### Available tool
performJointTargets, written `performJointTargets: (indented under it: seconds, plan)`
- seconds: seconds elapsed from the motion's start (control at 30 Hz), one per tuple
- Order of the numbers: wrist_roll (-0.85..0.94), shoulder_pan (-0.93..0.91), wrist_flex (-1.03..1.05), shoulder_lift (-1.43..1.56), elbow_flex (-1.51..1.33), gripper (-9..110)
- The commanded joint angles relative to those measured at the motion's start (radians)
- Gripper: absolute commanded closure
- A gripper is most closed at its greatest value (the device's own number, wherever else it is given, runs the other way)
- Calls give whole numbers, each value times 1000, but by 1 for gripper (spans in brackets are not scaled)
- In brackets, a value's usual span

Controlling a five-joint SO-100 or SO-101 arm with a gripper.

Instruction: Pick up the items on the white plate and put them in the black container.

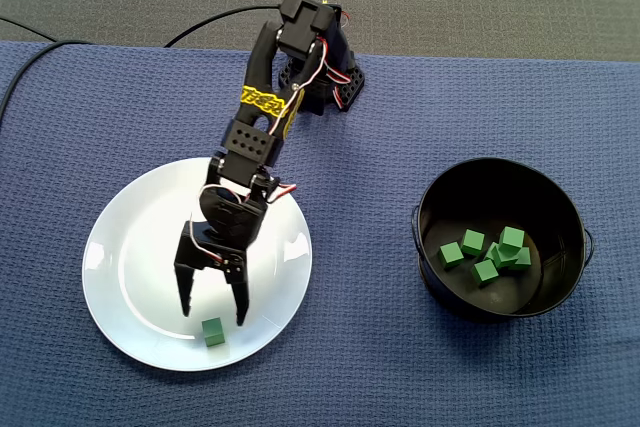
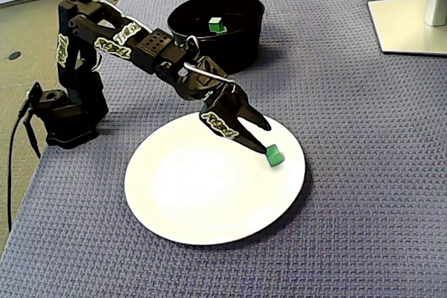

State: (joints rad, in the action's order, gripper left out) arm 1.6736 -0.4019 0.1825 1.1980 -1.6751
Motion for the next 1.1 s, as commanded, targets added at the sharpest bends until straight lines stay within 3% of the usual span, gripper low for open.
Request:
performJointTargets:
  seconds: [0.0, 0.7, 1.07]
  plan:
    - [-15, 14, -51, 2, -14, 75]
    - [-26, 6, -67, -120, 112, 77]
    - [-34, 15, -91, -140, 106, 87]
